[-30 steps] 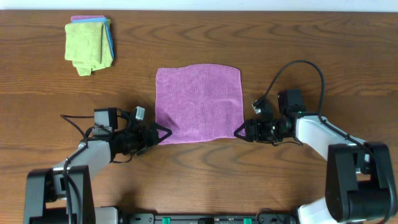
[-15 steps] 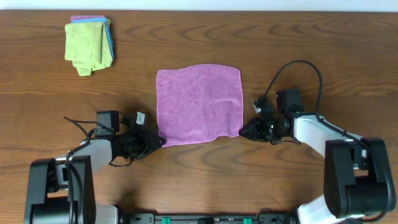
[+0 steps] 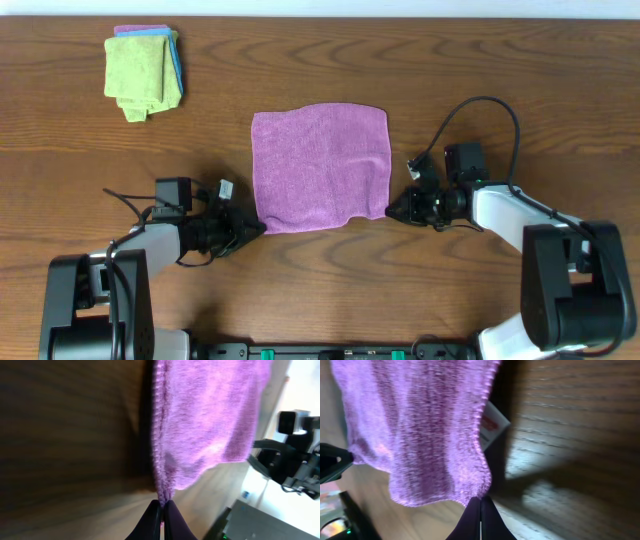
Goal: Fold the cloth
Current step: 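Lift the bottom edge with both grippers and fold it away over the top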
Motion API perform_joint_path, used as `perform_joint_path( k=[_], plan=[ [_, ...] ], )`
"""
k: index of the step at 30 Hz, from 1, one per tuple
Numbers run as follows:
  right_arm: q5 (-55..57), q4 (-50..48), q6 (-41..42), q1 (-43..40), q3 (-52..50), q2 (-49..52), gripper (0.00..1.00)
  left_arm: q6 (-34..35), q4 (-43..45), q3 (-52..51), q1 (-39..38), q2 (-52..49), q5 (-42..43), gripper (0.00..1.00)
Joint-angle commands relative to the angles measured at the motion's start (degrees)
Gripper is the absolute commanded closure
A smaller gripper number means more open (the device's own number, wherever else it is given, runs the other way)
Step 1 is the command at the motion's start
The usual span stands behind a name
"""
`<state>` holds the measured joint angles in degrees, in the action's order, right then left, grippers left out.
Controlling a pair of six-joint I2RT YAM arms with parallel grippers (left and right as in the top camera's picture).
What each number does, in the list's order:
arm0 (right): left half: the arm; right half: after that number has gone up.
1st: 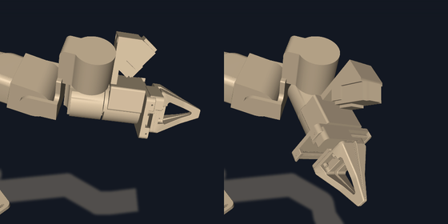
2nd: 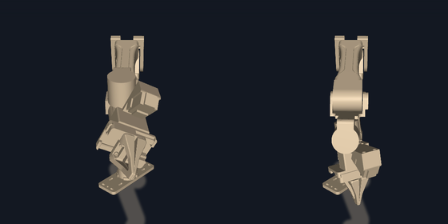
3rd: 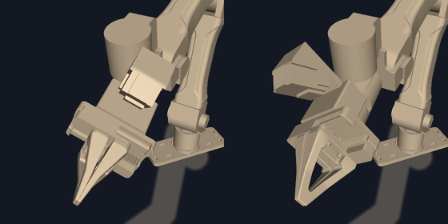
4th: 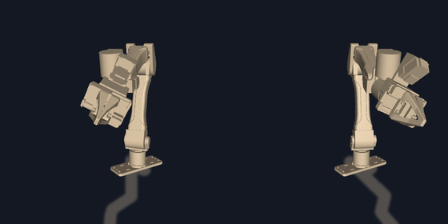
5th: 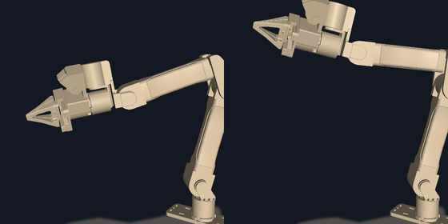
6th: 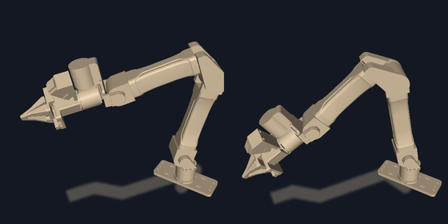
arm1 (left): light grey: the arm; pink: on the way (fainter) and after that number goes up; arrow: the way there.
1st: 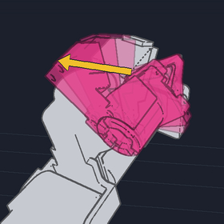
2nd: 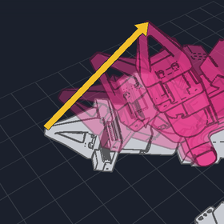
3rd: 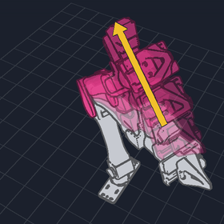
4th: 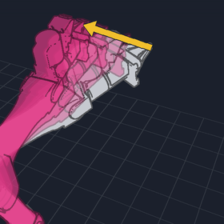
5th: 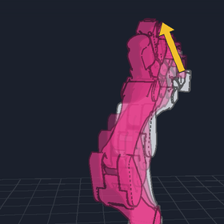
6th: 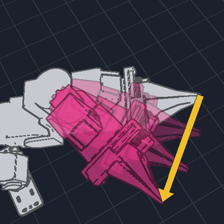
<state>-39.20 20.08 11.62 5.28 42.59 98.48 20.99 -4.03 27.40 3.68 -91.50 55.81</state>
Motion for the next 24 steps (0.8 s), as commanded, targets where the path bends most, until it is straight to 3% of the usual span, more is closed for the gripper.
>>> perform_joint_path(
  k=[1, 8, 12, 21, 24],
  plan=[
    [-3.9, -0.1, 1.4, 0.8, 1.9, -3.4, 0.98, 0.6, 0.2, 3.4, 0.0, 0.9, 5.2, 0.94],
    [-3.0, 0.1, 2.2, 0.8, 6.3, -9.9, 0.99, 3.0, -0.2, 10.0, 0.0, 7.5, 5.0, 0.94],
    [2.0, -0.9, 3.2, 0.8, 8.6, -10.1, 0.99, 3.9, 0.0, 13.0, 0.0, 8.2, -2.5, 0.94],
    [7.8, -7.9, 5.1, 0.8, 10.2, -8.3, 0.98, 10.7, 14.8, 13.6, 0.0, 2.5, -5.8, 0.95],
    [7.7, -7.9, 5.1, 0.8, 13.6, -4.8, 0.98, 11.4, 16.1, 16.2, 0.0, -0.9, -5.9, 0.94]
  ],
)
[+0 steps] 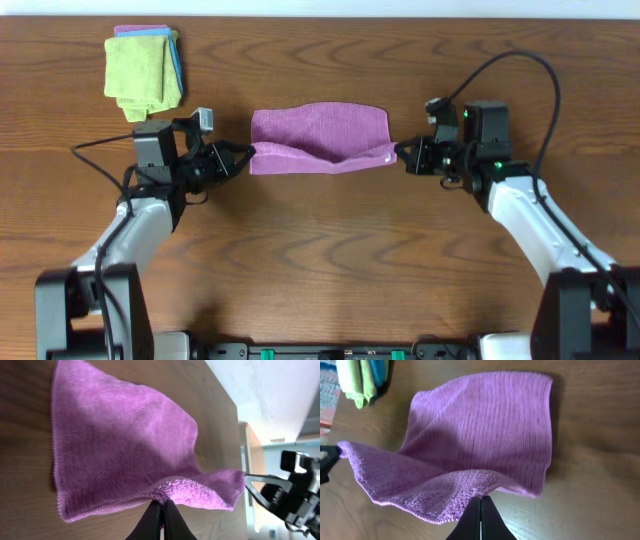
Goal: Fold the cloth
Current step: 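Lift the bottom edge with both grippers and fold it away over the top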
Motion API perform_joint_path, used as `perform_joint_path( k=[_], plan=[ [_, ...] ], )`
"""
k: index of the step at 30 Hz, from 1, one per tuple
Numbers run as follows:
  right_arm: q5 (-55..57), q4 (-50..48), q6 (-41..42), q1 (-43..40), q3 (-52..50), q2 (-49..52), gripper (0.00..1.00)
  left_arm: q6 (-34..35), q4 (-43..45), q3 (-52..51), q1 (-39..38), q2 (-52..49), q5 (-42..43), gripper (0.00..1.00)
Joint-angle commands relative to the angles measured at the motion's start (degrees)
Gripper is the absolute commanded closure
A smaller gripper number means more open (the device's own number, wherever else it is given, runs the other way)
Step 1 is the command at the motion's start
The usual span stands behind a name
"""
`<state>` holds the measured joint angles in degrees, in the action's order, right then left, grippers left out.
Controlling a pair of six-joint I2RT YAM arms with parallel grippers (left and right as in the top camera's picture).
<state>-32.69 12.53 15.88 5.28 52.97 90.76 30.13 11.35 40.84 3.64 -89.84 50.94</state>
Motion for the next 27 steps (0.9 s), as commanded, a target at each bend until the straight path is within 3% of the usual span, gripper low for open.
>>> perform_joint_path(
  k=[1, 16, 27],
  plan=[
    [1.2, -0.3, 0.8, 0.8, 4.9, 4.7, 0.99, 2.2, 0.7, 4.2, -0.1, -3.9, -1.0, 0.94],
    [1.2, 2.4, 0.8, -0.9, 28.8, 23.3, 0.98, 2.1, -1.9, 27.4, -0.3, -22.1, -1.8, 0.94],
    [1.4, 14.1, -4.4, -0.7, 33.2, 24.7, 0.99, -5.9, -18.0, 31.1, -0.4, -23.6, -3.0, 0.95]
  ],
)
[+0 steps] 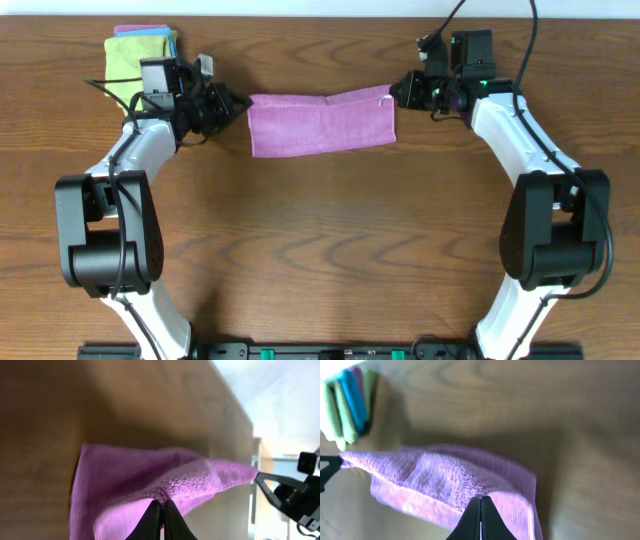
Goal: Fold the cloth
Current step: 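Lift the bottom edge with both grippers and fold it away over the top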
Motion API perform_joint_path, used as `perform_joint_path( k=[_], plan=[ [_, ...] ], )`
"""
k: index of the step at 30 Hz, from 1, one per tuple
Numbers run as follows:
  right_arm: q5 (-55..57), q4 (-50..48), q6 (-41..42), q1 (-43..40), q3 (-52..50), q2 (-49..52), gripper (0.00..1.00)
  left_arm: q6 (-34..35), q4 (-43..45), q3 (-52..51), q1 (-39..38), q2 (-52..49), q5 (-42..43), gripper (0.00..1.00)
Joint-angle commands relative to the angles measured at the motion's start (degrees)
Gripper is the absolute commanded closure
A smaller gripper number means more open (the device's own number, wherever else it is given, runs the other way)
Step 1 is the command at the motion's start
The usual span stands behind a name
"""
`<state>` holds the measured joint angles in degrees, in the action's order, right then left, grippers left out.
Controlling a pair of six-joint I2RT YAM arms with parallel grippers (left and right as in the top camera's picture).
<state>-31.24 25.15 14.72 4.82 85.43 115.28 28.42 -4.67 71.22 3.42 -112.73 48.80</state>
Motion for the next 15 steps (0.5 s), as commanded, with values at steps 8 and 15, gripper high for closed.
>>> perform_joint_path(
  k=[8, 15],
  plan=[
    [3.2, 9.5, -8.0, 0.9, -0.7, 0.2, 0.99, -7.9, -9.8, 0.8, -0.2, -0.7, -2.6, 0.94],
    [5.8, 9.7, -8.2, 1.5, -3.6, 0.2, 0.99, -11.3, -18.3, 0.7, -0.9, -0.7, -8.4, 0.94]
  ],
)
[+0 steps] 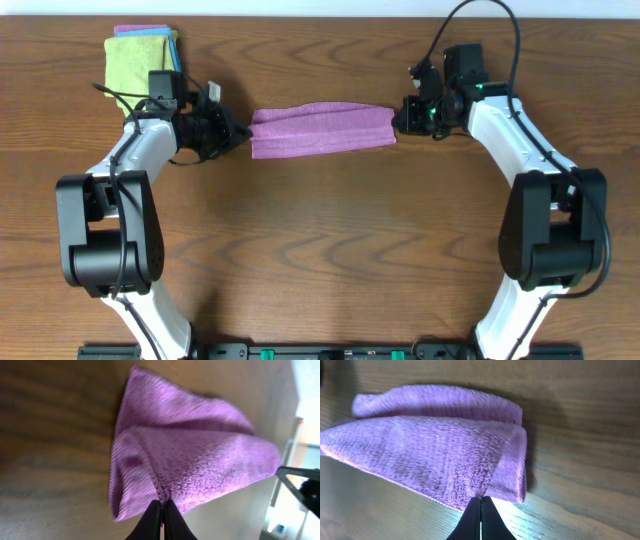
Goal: Fold the cloth
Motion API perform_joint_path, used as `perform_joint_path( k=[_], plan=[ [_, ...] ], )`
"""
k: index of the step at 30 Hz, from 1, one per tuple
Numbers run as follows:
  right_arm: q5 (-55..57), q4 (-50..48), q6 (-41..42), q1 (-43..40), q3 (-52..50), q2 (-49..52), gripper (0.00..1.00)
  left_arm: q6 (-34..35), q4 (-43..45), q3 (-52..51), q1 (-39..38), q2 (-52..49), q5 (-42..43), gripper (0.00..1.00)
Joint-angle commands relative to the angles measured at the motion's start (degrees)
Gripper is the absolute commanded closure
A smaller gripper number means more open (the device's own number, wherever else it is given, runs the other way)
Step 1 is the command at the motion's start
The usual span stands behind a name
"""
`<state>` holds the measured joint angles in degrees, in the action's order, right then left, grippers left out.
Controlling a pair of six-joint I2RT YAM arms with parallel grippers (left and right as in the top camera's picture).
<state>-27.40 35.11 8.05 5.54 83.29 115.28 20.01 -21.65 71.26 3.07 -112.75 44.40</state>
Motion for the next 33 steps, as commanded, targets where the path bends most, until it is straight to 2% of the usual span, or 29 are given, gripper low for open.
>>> perform_joint_path(
  k=[1, 6, 22, 23, 24, 25, 26, 27, 33],
  plan=[
    [2.2, -0.6, -1.6, 0.9, -1.9, 0.2, 0.98, -3.1, -1.6, 0.7, -0.7, -0.7, -4.7, 0.94],
    [2.4, -3.8, -1.5, 1.0, -4.2, 1.2, 0.99, -3.3, -1.2, 0.7, -1.6, -0.7, -9.2, 0.94],
    [2.3, -8.1, -0.2, 1.8, -4.2, 3.4, 0.98, -3.3, -0.2, 0.6, -3.6, -0.8, -13.1, 0.94],
    [2.3, -8.1, -0.2, 1.9, -4.2, 3.4, 0.93, -3.3, -0.1, 0.6, -3.5, -0.8, -13.1, 0.94],
    [2.4, -8.1, -0.2, 1.9, -4.2, 3.4, 0.77, -3.3, 0.0, 0.6, -3.5, -0.8, -13.1, 0.94],
    [2.4, -8.1, -0.2, 2.0, -4.2, 3.4, 0.45, -3.3, -0.1, 0.6, -3.5, -0.8, -13.1, 0.94],
    [2.4, -8.1, -0.2, 2.0, -4.2, 3.4, 0.24, -3.3, -0.2, 0.6, -3.5, -0.8, -13.0, 0.94],
    [2.4, -8.0, -0.2, 2.0, -4.1, 3.4, 0.16, -3.3, -0.2, 0.6, -3.5, -0.8, -12.9, 0.94],
    [2.4, -7.2, -0.2, 1.3, -3.0, 3.3, 0.06, -3.1, -0.2, 0.7, -3.5, -0.7, -10.7, 0.94]
  ],
)
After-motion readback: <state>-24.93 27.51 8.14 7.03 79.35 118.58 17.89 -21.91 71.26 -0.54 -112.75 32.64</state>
